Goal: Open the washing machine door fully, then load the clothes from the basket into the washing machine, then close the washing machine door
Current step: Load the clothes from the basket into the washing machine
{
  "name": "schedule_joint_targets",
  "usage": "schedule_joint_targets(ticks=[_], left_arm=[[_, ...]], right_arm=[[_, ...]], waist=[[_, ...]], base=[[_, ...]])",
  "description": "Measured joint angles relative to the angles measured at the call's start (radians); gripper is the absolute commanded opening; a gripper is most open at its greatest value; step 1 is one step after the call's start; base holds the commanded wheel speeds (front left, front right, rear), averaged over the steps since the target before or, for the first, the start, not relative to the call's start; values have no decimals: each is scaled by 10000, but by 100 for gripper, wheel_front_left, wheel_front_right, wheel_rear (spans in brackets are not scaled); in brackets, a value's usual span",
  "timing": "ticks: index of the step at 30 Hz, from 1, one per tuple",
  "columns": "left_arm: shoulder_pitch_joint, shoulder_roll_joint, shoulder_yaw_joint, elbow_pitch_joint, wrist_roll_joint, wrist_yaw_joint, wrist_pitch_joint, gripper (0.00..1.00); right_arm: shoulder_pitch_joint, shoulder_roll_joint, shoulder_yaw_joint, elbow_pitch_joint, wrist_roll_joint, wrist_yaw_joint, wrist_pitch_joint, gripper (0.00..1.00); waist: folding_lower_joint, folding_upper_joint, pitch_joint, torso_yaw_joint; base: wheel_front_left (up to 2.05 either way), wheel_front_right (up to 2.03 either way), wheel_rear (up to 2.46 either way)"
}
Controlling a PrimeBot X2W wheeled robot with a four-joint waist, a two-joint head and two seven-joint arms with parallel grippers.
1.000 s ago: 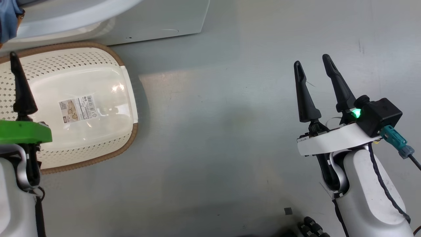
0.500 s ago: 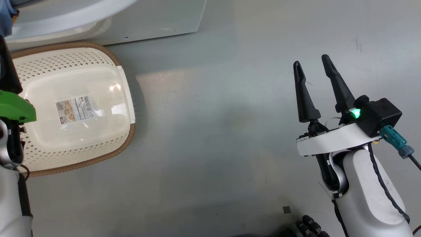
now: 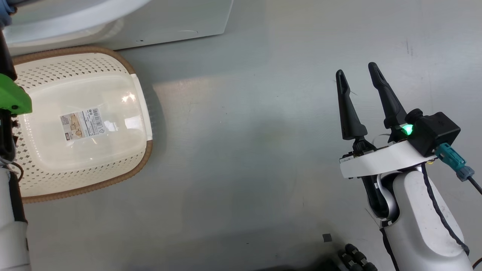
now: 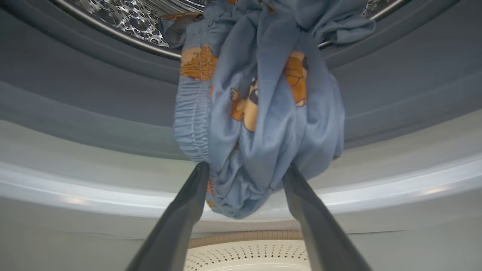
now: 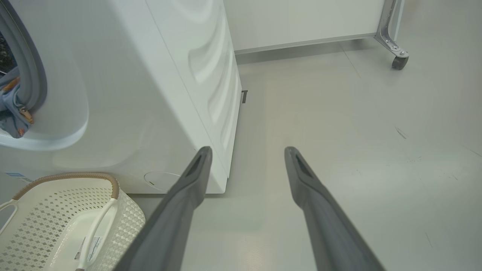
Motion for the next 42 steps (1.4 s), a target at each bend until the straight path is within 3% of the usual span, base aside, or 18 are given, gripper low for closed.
schedule_joint_targets(ticks=[7,8,9,10,11,26,42], left_arm=[[-407,46,-79,426,-77,-36,523,100],[-470,46,-88,477,-82,-52,571,79],[-532,54,-119,531,-115,-77,702,46],[-574,69,-151,548,-138,-77,763,33],[-608,73,-159,569,-169,-79,796,0],[-791,184,-366,777,-311,-134,1039,0],[-241,-399,-959,-182,-713,-265,1053,0]], right_arm=[[-1,0,0,-2,82,0,0,100],[-1,0,-2,-2,92,0,0,100],[-1,0,-2,-2,100,0,0,100],[-1,0,-4,-2,102,0,-2,100],[-1,0,-6,-4,102,0,-2,100],[-2,0,-127,-15,142,-4,0,100],[5,0,-420,-12,100,-8,-2,100]], waist=[[0,0,50,-30],[0,0,55,-33],[0,0,60,-35],[0,0,65,-38],[0,0,69,-39],[0,0,89,30],[0,0,-175,410]], base=[[0,0,0],[0,0,0],[0,0,0],[0,0,0],[0,0,0],[0,0,0],[0,0,0]])
